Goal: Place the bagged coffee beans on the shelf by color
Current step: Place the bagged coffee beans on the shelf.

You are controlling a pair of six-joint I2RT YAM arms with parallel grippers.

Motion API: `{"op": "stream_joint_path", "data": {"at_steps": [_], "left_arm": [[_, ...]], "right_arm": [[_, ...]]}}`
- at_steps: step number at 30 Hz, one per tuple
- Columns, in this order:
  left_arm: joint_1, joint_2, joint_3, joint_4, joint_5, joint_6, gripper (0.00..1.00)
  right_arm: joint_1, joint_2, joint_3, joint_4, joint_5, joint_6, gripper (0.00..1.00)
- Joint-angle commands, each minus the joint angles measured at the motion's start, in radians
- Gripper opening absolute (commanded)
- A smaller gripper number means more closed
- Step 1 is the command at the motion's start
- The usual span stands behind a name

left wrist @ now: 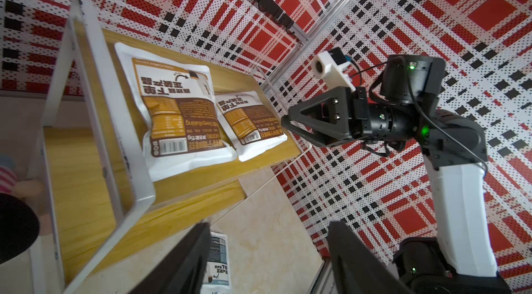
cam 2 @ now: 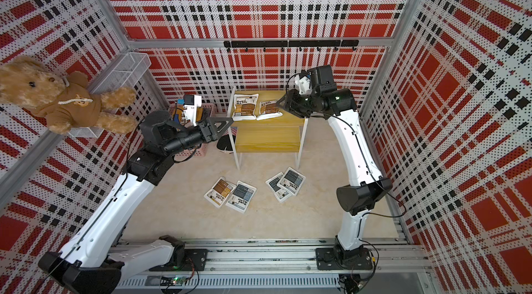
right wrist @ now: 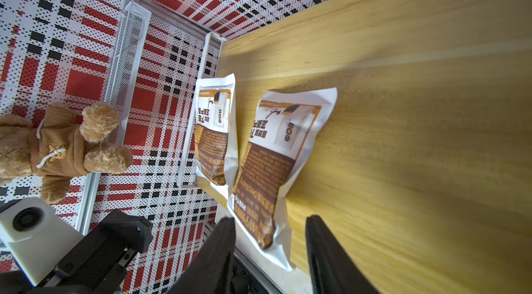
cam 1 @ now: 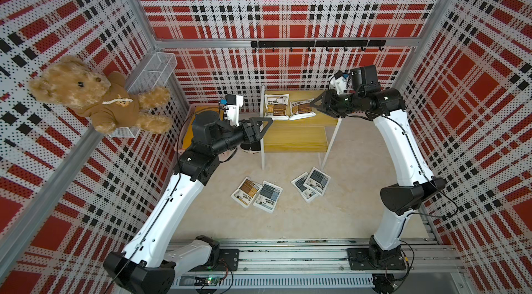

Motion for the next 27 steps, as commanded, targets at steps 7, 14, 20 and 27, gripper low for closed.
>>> {"op": "stream_joint_path", "data": {"at_steps": [7,14,20,27], "left_arm": [[0.011,-0.020,0.047,-0.050,-0.076,0.041,0.71],[0.022,-0.030,0.059,-0.086,-0.109,0.052,0.72],[0.032,-0.041,0.048,-0.088,-0.109,0.050,0.72],[0.034,-0.038,0.045,-0.088,-0.110,0.054,0.72]], "right_arm": [[0.119,-0.080,-0.057,-0.004,0.042,-0.013,0.34],[0.129,-0.073,-0.117,0.043,0.041,-0.013,0.29],[0.130,-0.046,-0.113,0.043,0.046,-0.026,0.29],[0.130,-0.023,-0.112,0.055,0.044,-0.027,0.28]]}}
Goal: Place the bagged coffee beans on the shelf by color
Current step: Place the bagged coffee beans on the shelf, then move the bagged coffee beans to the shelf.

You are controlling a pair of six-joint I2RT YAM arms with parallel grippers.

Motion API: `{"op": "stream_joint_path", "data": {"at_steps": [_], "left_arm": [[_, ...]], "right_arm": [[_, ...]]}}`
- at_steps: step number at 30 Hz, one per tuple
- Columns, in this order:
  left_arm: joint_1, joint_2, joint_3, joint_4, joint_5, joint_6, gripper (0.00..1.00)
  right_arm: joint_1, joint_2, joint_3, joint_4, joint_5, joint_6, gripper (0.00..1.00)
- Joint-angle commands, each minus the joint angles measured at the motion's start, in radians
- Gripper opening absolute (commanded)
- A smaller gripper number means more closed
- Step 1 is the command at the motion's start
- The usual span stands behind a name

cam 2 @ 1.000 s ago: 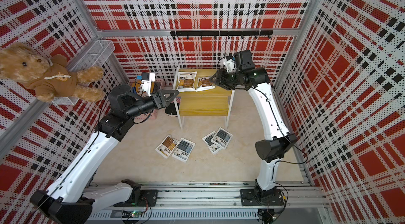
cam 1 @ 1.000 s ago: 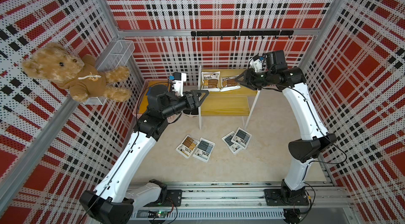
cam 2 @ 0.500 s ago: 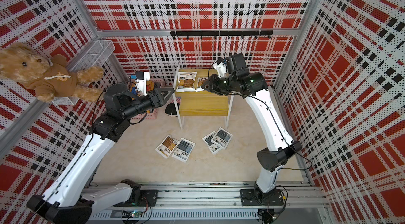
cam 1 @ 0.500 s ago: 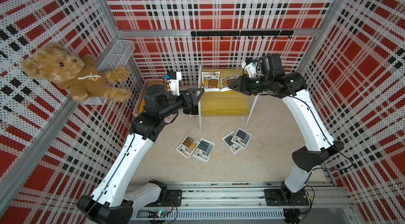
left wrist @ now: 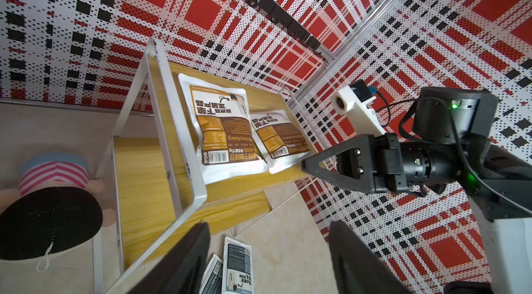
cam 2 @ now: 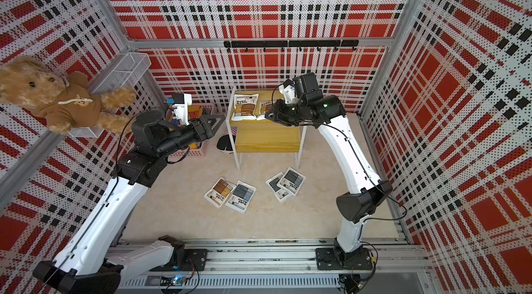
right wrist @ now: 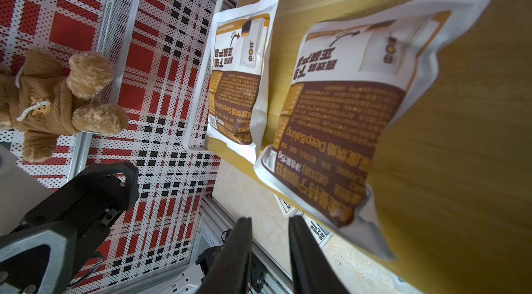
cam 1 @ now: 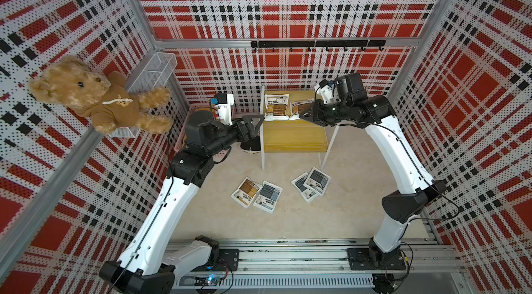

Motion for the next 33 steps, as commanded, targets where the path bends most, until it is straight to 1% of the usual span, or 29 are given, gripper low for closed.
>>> {"op": "stream_joint_path", "data": {"at_steps": [1,12,19,24,26,28,33], "left_arm": [[0.008,-0.013,0.012,-0.010,-0.010,0.015,0.72],[0.007,-0.019,0.001,-0.014,-0.012,0.023,0.73],[0.003,-0.025,-0.002,-0.017,-0.017,0.029,0.73],[0.003,-0.031,0.003,-0.031,-0.029,0.037,0.73],[0.003,-0.036,0.001,-0.046,-0.045,0.042,0.73],[0.003,-0.047,-0.007,-0.073,-0.073,0.050,0.73],[0.021,-0.105,-0.093,-0.136,-0.141,0.028,0.73]], "right_arm": [[-0.001,0.020,0.009,0.022,0.010,-0.015,0.28],[-0.001,0.035,0.006,0.036,0.006,-0.009,0.27],[0.006,0.035,-0.009,0.074,-0.010,0.019,0.27],[0.017,-0.003,-0.019,0.053,0.010,0.026,0.31],[0.030,-0.054,-0.052,0.053,0.036,0.034,0.35],[0.058,-0.118,-0.119,0.062,0.066,0.047,0.40],[0.179,-0.245,-0.325,0.105,0.137,0.097,0.43]]}}
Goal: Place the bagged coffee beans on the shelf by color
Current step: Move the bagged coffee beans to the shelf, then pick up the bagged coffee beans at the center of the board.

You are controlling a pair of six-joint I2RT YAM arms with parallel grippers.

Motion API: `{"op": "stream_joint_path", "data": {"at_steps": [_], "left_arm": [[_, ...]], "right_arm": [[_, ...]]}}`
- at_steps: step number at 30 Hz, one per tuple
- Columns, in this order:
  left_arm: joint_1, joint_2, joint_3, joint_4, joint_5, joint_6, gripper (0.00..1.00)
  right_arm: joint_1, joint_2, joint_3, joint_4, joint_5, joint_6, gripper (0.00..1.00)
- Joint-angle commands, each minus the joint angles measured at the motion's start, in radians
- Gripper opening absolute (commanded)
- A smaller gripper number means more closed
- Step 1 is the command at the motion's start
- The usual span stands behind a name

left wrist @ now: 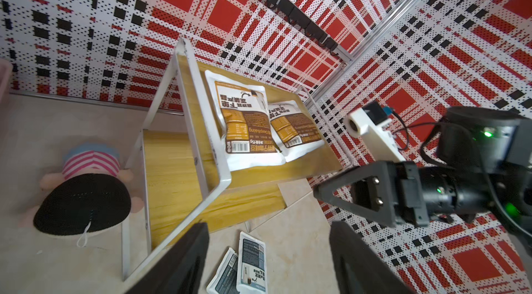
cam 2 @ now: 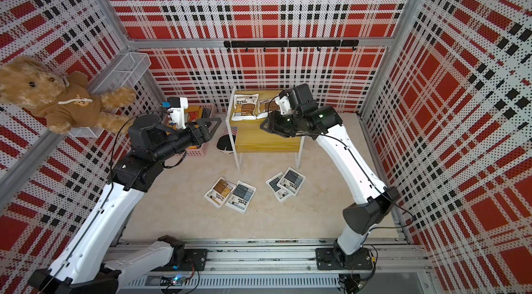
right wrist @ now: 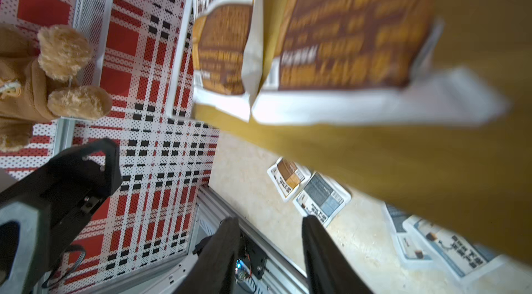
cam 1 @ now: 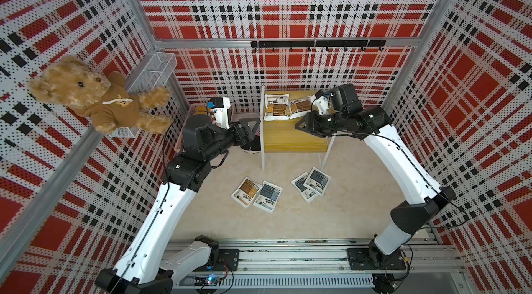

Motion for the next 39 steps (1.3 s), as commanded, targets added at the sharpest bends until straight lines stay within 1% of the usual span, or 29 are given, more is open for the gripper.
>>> {"op": "stream_joint_path", "data": {"at_steps": [1,5,8,10,12,15,17,19,20,22,25,27,29,32,35,39], "left_arm": [[0.019,-0.055,-0.068,-0.082,-0.073,-0.001,0.73],[0.040,-0.102,-0.183,-0.178,-0.155,-0.019,0.74],[0.053,-0.102,-0.288,-0.217,-0.188,-0.026,0.74],[0.055,-0.077,-0.343,-0.237,-0.194,-0.019,0.74],[0.055,-0.024,-0.382,-0.274,-0.211,0.018,0.74],[0.055,0.064,-0.424,-0.323,-0.274,0.104,0.74],[0.058,0.119,-0.438,-0.326,-0.296,0.151,0.74],[0.059,0.171,-0.432,-0.325,-0.307,0.180,0.75],[0.059,0.202,-0.424,-0.326,-0.297,0.213,0.75],[0.093,0.267,-0.408,-0.327,-0.252,0.254,0.75],[0.099,0.353,-0.361,-0.356,-0.284,0.307,0.76],[0.118,0.404,-0.328,-0.370,-0.265,0.338,0.75],[0.127,0.445,-0.299,-0.385,-0.292,0.359,0.75],[0.161,0.515,-0.275,-0.394,-0.211,0.394,0.76],[0.185,0.551,-0.274,-0.391,-0.154,0.401,0.75],[0.191,0.582,-0.285,-0.381,-0.103,0.402,0.75]], "right_arm": [[0.086,-0.094,-0.093,0.041,0.068,0.035,0.44],[0.191,-0.155,-0.240,0.071,0.116,0.055,0.46],[0.235,-0.181,-0.348,0.112,0.131,0.084,0.46],[0.240,-0.203,-0.412,0.162,0.129,0.102,0.46],[0.240,-0.225,-0.462,0.209,0.129,0.115,0.47],[0.240,-0.224,-0.473,0.222,0.119,0.109,0.49],[0.240,-0.209,-0.459,0.210,0.112,0.092,0.50],[0.240,-0.195,-0.449,0.204,0.103,0.081,0.51],[0.240,-0.192,-0.446,0.205,0.100,0.079,0.51],[0.240,-0.189,-0.445,0.211,0.095,0.078,0.51],[0.240,-0.188,-0.437,0.216,0.089,0.075,0.52],[0.240,-0.189,-0.432,0.221,0.090,0.073,0.53],[0.240,-0.188,-0.429,0.225,0.088,0.074,0.53],[0.240,-0.189,-0.426,0.226,0.086,0.072,0.53],[0.240,-0.196,-0.426,0.221,0.090,0.069,0.53],[0.240,-0.200,-0.429,0.222,0.097,0.070,0.53]]}}
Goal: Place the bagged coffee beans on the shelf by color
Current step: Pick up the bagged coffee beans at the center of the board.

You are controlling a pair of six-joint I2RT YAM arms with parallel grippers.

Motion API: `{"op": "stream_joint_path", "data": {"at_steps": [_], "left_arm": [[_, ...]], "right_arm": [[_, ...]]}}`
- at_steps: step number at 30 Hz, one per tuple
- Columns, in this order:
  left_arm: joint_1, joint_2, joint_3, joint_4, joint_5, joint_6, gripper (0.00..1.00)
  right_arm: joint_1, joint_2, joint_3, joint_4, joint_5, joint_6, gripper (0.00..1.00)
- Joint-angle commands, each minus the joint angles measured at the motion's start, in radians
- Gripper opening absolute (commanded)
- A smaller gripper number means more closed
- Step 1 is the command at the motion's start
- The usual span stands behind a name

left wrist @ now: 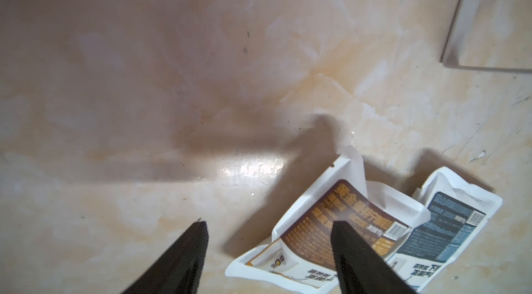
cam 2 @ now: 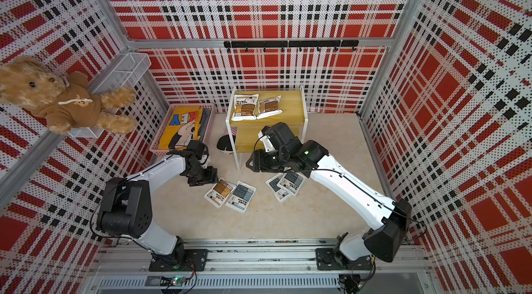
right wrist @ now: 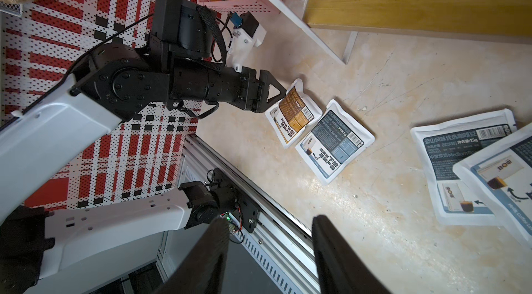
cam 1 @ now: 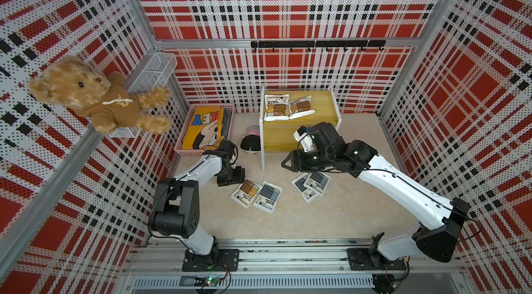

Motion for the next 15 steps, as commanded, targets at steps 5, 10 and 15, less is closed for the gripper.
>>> {"op": "stream_joint_path", "data": {"at_steps": [5,10,15], "left_arm": [[0.005,0.060,-0.008,0.001,0.102,0.028,0.72],[0.005,0.054,-0.062,0.022,0.133,0.015,0.70],[0.001,0.058,-0.087,0.035,0.148,0.009,0.69]], "right_arm": [[0.003,-0.004,0.029,0.012,0.004,-0.012,0.53],[0.003,0.001,0.033,0.015,0.009,-0.010,0.53],[0.003,0.011,0.041,0.015,0.009,-0.011,0.53]]}}
